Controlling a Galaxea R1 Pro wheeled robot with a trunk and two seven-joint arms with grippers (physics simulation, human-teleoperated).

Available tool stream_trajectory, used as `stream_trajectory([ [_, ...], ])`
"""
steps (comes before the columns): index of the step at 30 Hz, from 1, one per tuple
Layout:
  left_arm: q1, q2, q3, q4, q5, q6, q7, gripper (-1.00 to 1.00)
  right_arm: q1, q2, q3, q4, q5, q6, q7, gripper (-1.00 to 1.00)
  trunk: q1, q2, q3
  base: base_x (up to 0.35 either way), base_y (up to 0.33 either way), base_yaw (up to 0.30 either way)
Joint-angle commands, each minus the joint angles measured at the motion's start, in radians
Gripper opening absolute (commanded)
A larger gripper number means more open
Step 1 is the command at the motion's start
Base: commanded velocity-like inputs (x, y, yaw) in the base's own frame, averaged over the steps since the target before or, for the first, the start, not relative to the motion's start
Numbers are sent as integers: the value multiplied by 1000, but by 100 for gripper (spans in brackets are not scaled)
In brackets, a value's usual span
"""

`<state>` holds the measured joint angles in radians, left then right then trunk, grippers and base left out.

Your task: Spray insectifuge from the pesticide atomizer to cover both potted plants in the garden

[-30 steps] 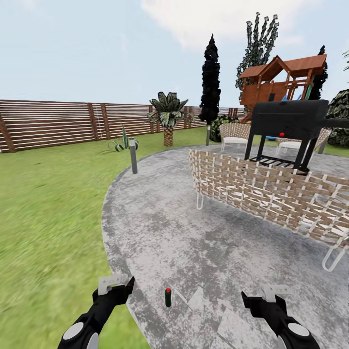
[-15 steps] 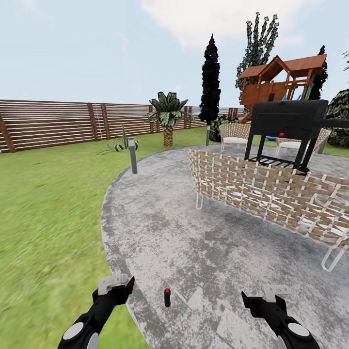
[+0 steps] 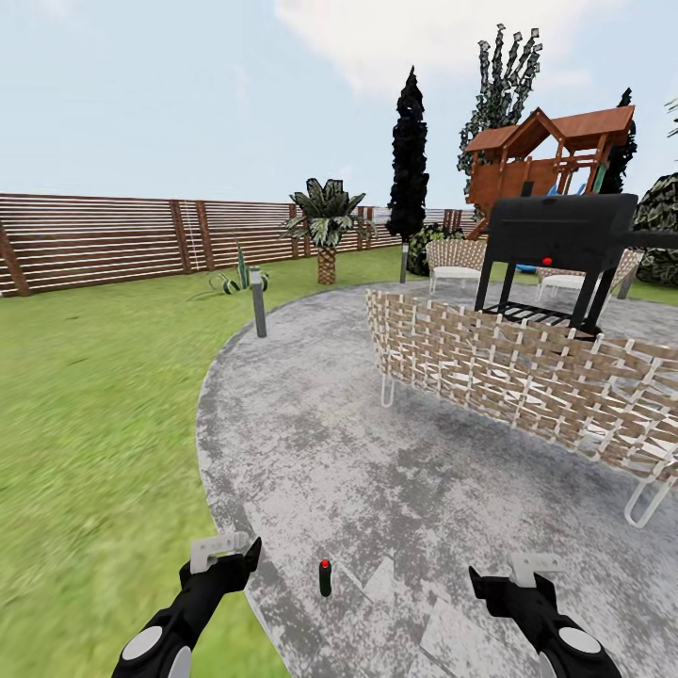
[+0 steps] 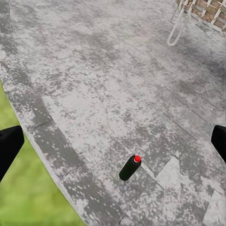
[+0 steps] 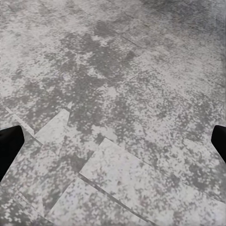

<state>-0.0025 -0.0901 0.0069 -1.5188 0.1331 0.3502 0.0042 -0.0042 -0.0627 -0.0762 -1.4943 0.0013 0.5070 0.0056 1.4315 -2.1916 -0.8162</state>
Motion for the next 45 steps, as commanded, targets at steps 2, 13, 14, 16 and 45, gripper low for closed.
stream_trajectory([
  [2, 0, 0, 1, -1, 10, 6, 0, 100, 0, 0, 0, -1, 0, 5, 1, 100, 0, 0, -1, 0, 0, -23],
  [13, -1, 0, 1, -1, 10, 6, 0, 100, 0, 0, -2, -1, 0, 5, 1, 100, 0, 0, -1, 0, -48, -4],
  [14, -1, 0, 1, -1, 10, 6, 0, 100, 0, 0, -2, -1, 0, 5, 1, 100, 0, 0, -1, 0, -117, 0],
  [16, -1, 0, 1, -1, 10, 6, 0, 100, 0, 0, -2, -1, 0, 5, 1, 100, 0, 0, -1, 0, -144, 0],
  [45, -1, 0, 1, 0, 10, 6, 0, 100, 0, 0, -2, -1, 1, 5, 1, 100, 0, 0, -1, 0, -29, 124],
])
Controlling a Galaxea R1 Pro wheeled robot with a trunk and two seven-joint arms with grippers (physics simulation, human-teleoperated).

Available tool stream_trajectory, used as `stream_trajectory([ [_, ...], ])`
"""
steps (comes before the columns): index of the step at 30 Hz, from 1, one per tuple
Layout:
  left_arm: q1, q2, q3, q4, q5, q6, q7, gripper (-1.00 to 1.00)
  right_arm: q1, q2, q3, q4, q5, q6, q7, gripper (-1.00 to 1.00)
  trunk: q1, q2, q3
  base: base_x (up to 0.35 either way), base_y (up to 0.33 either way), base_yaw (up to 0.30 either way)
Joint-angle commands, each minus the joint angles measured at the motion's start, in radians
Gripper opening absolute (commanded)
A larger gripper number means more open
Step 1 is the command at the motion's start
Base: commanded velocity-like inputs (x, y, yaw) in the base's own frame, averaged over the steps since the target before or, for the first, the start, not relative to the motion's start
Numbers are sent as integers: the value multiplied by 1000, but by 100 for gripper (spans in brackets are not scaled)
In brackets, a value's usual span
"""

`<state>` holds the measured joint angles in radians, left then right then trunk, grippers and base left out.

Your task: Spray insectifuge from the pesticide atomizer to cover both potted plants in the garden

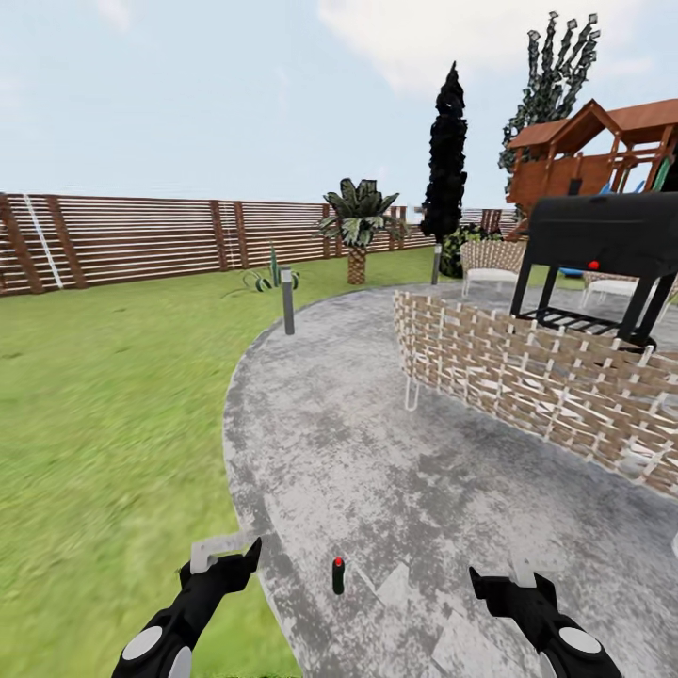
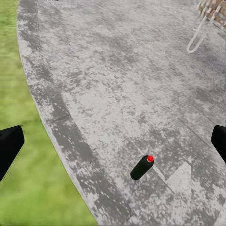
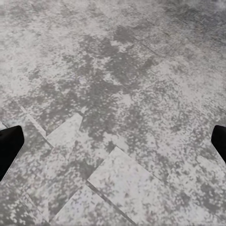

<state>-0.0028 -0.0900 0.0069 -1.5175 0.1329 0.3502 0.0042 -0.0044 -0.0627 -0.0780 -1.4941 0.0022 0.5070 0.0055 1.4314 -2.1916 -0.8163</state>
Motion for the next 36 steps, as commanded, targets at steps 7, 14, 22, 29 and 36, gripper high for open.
stream_trajectory([
  [7, 0, -1, 1, -1, 10, 6, 0, 100, 0, -1, -1, -2, 1, 5, 1, 100, 0, 0, -1, 0, -5, 250],
  [14, 0, -1, 1, -1, 10, 6, 0, 100, 0, -2, -2, -2, 1, 5, 1, 100, 0, 0, -1, 0, -132, 158],
  [22, 0, -1, 1, -1, 10, 6, 0, 100, 0, -2, -2, -2, 1, 5, 1, 100, 0, 0, -1, 0, -26, 11],
  [29, 0, -1, 1, -1, 10, 6, 0, 100, 0, -2, -2, -2, 1, 5, 1, 100, 0, 0, -1, 0, -1, 0],
  [36, 0, -1, 1, -1, 10, 6, 0, 100, 0, -3, -2, 0, 1, 5, 1, 100, 0, 0, -1, 0, 0, 68],
])
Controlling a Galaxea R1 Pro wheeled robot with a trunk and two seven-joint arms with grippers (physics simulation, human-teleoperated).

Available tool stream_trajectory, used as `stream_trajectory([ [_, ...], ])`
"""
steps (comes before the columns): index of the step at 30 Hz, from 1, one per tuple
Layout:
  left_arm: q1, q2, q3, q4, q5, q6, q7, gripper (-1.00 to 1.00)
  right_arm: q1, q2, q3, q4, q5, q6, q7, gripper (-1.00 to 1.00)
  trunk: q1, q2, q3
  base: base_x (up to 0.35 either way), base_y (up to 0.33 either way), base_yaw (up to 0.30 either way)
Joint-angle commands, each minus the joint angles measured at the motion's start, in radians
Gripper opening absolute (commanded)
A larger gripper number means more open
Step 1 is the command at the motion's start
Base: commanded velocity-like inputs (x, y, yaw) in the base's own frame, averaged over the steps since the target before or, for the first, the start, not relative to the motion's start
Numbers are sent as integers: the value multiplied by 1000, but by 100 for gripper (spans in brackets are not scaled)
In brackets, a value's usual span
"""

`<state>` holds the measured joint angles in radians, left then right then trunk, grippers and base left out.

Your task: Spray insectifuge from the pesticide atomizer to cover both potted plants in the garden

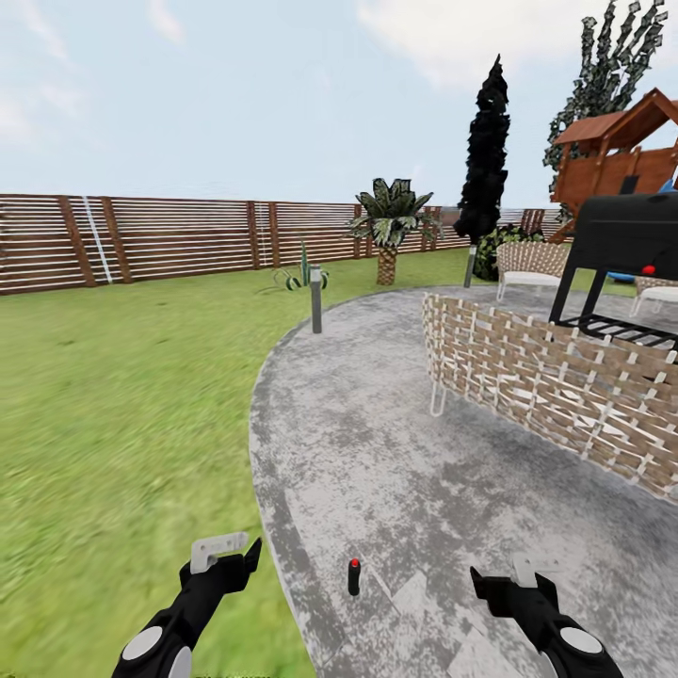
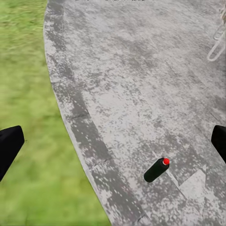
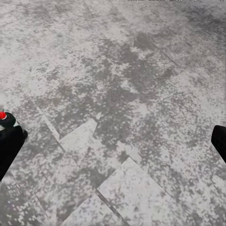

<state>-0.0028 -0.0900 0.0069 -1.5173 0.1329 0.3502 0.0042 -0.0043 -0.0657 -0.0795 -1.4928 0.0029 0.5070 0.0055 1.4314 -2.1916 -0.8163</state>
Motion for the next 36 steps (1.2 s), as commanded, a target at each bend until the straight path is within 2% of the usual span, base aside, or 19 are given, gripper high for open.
stream_trajectory([
  [1, 0, 0, 1, -1, 10, 6, 0, 100, 0, 0, 0, -2, 0, 5, 1, 100, 0, 0, -1, 0, 0, 207],
  [29, 0, 0, 1, 11, 10, 6, 0, 100, 0, 0, 0, 0, 0, 5, 1, 100, 0, 0, -1, 0, 0, 251],
  [36, 0, 0, 1, 15, 9, 6, 0, 100, 0, 0, 0, 0, 0, 5, 1, 100, 0, 0, -1, 0, 0, 108],
])
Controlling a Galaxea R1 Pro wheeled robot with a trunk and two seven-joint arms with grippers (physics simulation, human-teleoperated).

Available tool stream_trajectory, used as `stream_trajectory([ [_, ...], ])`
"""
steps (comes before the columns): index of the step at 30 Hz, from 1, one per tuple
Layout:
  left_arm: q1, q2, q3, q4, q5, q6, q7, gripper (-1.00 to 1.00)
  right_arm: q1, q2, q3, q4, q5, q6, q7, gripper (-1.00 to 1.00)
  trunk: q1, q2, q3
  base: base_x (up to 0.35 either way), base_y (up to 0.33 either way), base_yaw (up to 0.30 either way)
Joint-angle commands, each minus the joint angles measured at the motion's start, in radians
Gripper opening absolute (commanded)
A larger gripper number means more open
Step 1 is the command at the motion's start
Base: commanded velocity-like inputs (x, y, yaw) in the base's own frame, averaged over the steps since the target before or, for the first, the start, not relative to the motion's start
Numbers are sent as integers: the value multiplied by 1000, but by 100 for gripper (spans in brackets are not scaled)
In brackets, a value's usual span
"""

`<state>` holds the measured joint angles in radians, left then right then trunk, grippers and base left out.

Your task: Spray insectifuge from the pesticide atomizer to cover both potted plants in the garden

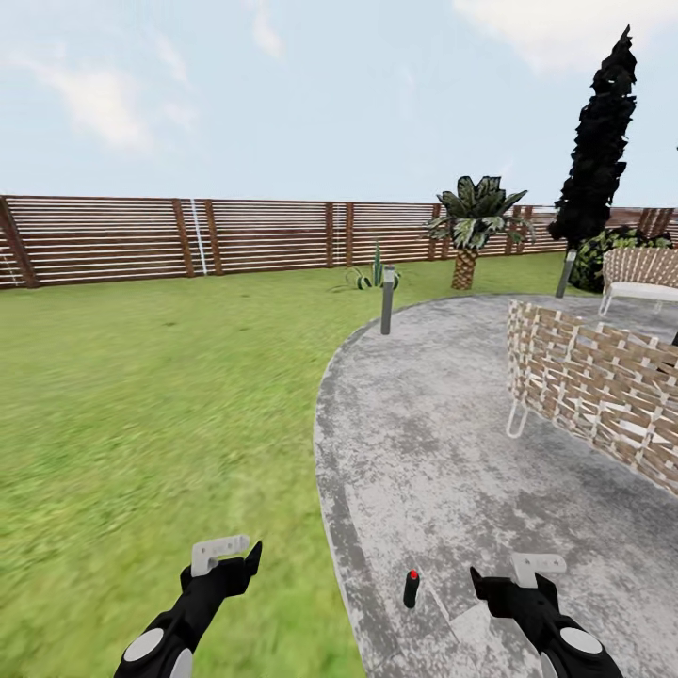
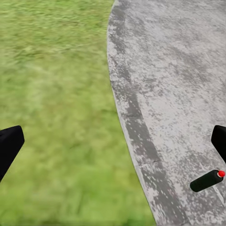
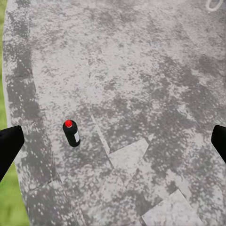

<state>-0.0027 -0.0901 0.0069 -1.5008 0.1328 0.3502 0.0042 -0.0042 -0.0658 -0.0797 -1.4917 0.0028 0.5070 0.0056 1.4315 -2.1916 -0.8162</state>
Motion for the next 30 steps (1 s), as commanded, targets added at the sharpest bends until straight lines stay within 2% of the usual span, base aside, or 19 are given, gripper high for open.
stream_trajectory([
  [1, 0, 0, 1, -1, 10, 6, 0, 100, 0, 0, 0, -1, 0, 5, 1, 100, 0, 0, -1, 0, 0, 20],
  [24, 0, 0, -1, 1, 10, 6, 0, 100, 0, 0, 0, -2, 0, 5, 1, 100, 0, 0, -1, 0, 0, 2],
  [30, 0, 0, -1, 2, 10, 6, 0, 100, 0, 0, -1, -2, 0, 5, 1, 100, 0, 0, -1, 0, -42, -96],
])
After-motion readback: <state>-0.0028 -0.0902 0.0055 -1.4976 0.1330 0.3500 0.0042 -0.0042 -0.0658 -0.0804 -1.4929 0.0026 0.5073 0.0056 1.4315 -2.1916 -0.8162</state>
